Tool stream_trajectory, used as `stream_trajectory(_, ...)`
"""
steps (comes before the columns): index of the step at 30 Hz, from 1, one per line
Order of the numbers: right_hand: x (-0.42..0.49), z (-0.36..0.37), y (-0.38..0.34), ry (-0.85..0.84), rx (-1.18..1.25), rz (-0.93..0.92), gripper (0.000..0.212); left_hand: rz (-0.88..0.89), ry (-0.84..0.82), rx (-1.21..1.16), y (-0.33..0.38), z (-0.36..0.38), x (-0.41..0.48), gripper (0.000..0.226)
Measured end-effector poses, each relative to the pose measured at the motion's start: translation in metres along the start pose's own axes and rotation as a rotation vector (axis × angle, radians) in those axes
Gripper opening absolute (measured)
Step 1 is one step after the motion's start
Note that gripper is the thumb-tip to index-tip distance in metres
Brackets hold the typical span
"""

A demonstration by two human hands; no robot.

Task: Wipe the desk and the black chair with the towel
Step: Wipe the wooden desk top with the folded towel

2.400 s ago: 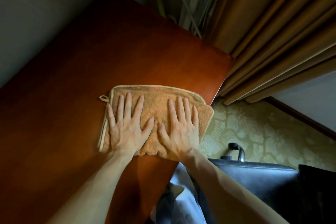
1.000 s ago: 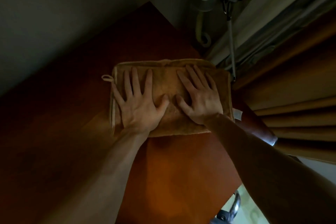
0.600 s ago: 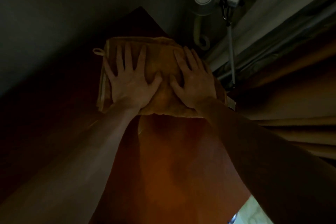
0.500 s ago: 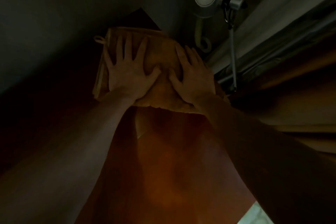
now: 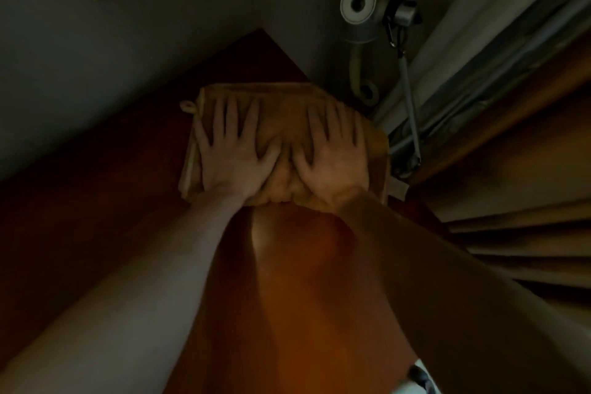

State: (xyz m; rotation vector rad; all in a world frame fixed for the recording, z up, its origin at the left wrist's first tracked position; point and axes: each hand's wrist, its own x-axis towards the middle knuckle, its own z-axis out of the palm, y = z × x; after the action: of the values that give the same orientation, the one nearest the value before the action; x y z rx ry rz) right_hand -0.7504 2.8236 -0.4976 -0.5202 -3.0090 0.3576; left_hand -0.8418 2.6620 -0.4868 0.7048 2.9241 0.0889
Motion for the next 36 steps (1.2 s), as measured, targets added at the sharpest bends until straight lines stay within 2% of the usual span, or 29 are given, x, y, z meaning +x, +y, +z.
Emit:
stream_trajectory(5,-0.088,-0.008,-0.023,-0.068,0.019,-0.072,0.077,-0.081,0.029,0.013,-0.009,0.011,-0.106,0.084)
stream_trajectory(10,-0.170,-0.007,-0.046,-0.066,0.031,-0.126,0.076,-0.118,0.041,0.023,-0.021,0.020,-0.199,0.082)
stream_trajectory(16,-0.239,0.002,-0.073,-0.106,0.006,-0.191,0.078,-0.089,0.082,0.022,-0.041,0.029,-0.287,0.078)
stream_trajectory(28,-0.292,0.012,-0.118,-0.206,-0.074,-0.287,0.084,-0.153,0.112,-0.014,-0.092,0.038,-0.358,0.080)
stream_trajectory(36,-0.259,0.014,-0.123,-0.224,-0.089,-0.394,0.084,-0.146,0.085,-0.025,-0.106,0.037,-0.347,0.081)
